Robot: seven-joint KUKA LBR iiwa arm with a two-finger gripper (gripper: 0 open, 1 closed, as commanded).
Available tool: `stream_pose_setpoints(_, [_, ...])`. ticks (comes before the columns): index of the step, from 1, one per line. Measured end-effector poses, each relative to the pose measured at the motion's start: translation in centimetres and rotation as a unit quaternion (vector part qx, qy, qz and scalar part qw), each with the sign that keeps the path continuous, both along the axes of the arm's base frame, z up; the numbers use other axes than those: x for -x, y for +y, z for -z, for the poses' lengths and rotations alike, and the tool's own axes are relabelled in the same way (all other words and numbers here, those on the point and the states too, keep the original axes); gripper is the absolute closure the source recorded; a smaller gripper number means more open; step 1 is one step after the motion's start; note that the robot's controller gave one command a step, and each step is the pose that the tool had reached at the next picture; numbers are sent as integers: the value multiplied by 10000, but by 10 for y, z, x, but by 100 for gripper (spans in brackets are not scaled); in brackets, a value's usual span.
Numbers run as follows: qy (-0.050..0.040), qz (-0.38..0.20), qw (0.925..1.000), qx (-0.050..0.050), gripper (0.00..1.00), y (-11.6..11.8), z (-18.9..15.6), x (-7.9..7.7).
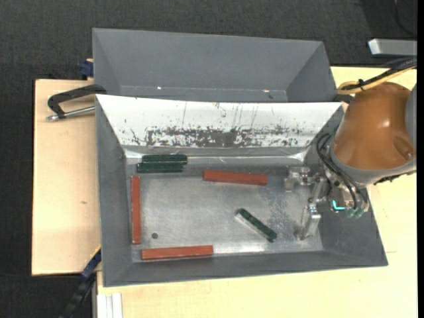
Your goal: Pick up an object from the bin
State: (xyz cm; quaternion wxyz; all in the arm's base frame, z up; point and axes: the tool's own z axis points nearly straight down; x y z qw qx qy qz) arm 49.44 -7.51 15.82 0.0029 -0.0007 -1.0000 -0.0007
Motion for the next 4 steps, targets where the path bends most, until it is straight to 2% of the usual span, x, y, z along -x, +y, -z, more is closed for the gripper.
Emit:
stream_pose_setpoints(1, [-40,-7,10000,5,0,0,-4,-2])
stream_pose_setpoints(2, [-71,36,10000,9,0,13,47,-5])
stream_pose_setpoints(3, [-31,-344,9994,1,100,18,87,2])
stream_pose_setpoints(4, [-30,-345,9994,2,100,18,87,2])
